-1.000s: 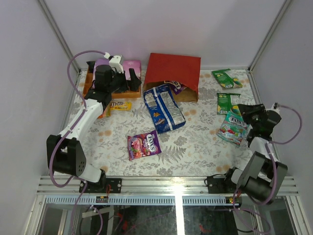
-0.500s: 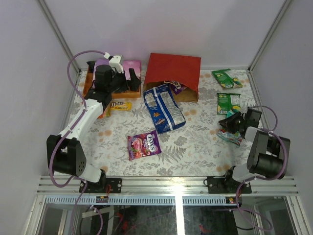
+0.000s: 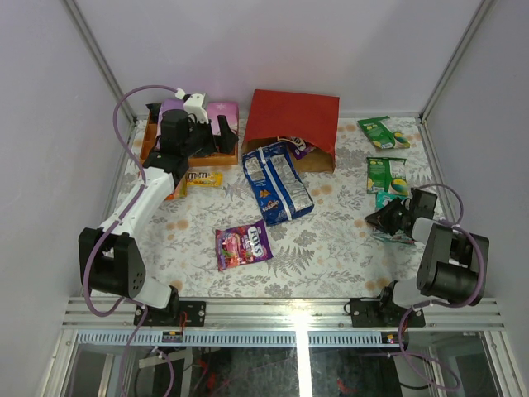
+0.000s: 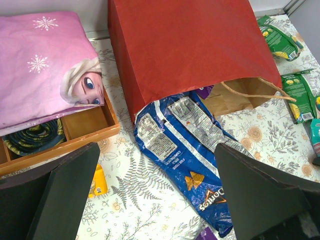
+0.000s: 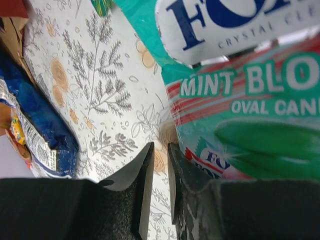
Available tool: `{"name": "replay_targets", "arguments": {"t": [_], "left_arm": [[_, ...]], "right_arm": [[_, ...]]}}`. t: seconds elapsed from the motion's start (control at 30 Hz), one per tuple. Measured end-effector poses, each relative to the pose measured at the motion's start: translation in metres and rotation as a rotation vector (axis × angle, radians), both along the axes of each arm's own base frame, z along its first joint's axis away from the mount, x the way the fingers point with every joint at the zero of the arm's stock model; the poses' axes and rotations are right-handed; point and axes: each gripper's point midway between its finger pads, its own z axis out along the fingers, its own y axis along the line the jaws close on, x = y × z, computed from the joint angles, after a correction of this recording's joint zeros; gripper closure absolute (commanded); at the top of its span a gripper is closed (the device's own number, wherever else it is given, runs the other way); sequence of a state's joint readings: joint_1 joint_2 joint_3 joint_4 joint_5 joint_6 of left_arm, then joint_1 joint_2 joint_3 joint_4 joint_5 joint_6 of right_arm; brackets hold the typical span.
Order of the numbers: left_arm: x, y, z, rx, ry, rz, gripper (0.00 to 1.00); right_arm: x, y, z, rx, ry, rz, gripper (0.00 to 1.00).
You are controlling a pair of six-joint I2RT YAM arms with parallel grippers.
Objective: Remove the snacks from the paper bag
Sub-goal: Adjust the snack at the center of the board.
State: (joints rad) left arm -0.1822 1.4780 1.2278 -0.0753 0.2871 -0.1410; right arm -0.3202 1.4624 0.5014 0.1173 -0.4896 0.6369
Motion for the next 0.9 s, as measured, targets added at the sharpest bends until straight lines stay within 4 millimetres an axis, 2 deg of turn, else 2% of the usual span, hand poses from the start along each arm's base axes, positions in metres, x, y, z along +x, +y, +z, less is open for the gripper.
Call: {"name": "replay_targets", "arguments": {"t": [0.3, 0.5, 0.67, 0.8, 0.9], "left_arm": [[0.0, 0.0, 0.0, 0.0, 0.0, 0.0, 0.0], [0.0, 0.001, 0.0, 0.0, 0.0, 0.002, 0.0], [0.001, 0.002, 0.0, 0.0, 0.0, 0.005, 0.0], [0.001, 0.002, 0.0, 0.0, 0.0, 0.005, 0.0], [0.001, 0.002, 0.0, 0.0, 0.0, 0.005, 0.0]], "right_arm": [[-0.026, 0.0, 0.0, -0.047, 0.033, -0.01, 0.76], [-0.032, -0.005, 0.009, -0.092, 0.03, -0.019, 0.76], [-0.029, -0.009, 0.038, -0.144, -0.075, -0.028, 0.82], [-0.019, -0.011, 0.075, -0.184, -0.226, -0.041, 0.99], [-0.014, -0.009, 0.083, -0.162, -0.283, -0.048, 1.0]]}}
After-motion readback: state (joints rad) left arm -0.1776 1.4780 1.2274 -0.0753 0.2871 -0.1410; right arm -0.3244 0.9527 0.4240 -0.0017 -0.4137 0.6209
